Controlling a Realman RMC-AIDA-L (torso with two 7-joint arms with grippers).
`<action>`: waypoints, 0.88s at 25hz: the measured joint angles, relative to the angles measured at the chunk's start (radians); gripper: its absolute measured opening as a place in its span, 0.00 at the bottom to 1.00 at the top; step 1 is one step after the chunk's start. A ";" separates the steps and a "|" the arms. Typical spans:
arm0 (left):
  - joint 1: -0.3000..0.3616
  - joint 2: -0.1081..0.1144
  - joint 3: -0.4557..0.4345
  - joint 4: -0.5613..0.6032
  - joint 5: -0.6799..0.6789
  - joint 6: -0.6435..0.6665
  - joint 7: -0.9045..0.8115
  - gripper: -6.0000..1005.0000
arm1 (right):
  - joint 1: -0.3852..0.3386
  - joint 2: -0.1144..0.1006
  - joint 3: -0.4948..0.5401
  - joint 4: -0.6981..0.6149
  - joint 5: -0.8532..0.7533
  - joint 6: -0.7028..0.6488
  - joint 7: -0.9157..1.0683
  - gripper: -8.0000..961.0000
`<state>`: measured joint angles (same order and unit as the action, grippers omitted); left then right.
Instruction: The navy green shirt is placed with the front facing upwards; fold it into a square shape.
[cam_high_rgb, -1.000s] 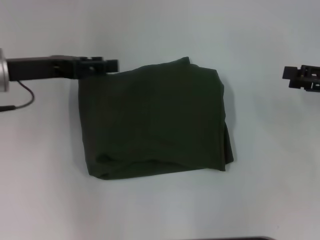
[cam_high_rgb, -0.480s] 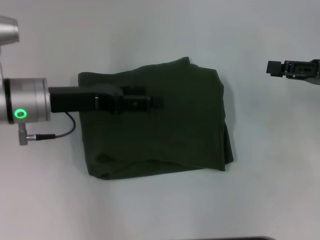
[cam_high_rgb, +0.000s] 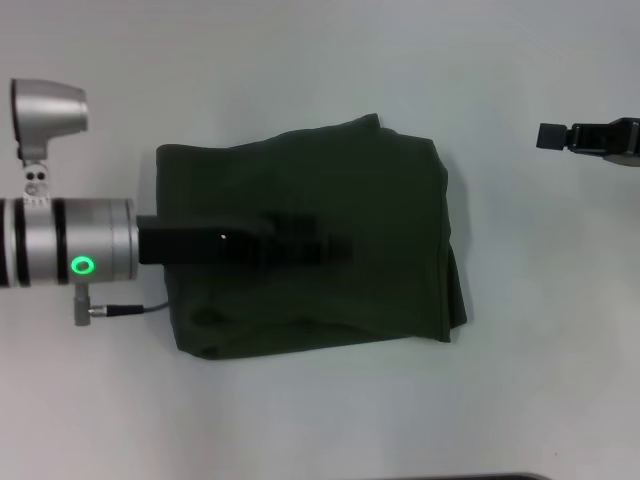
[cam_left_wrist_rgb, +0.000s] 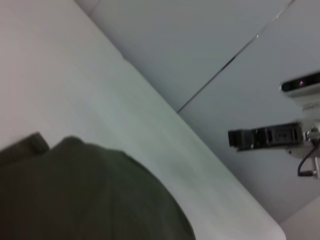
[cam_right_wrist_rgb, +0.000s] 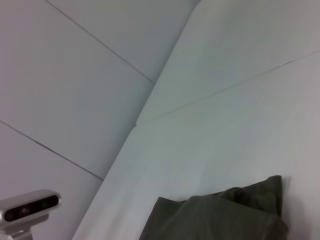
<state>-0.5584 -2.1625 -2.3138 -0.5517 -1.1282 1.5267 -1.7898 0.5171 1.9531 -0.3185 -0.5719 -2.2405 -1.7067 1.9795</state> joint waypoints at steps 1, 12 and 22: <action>-0.001 0.000 0.011 0.007 0.000 -0.009 0.000 0.92 | 0.002 0.001 -0.004 0.001 0.000 0.001 0.000 0.13; -0.018 -0.002 0.117 0.087 0.004 -0.147 -0.001 0.91 | 0.010 0.004 -0.021 0.001 0.000 -0.001 -0.002 0.07; -0.008 0.001 0.120 0.025 -0.099 0.055 0.030 0.91 | 0.054 0.037 -0.079 0.002 -0.001 0.032 -0.036 0.07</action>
<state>-0.5664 -2.1614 -2.1937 -0.5271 -1.2274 1.5814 -1.7593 0.5714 1.9902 -0.3979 -0.5695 -2.2410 -1.6749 1.9439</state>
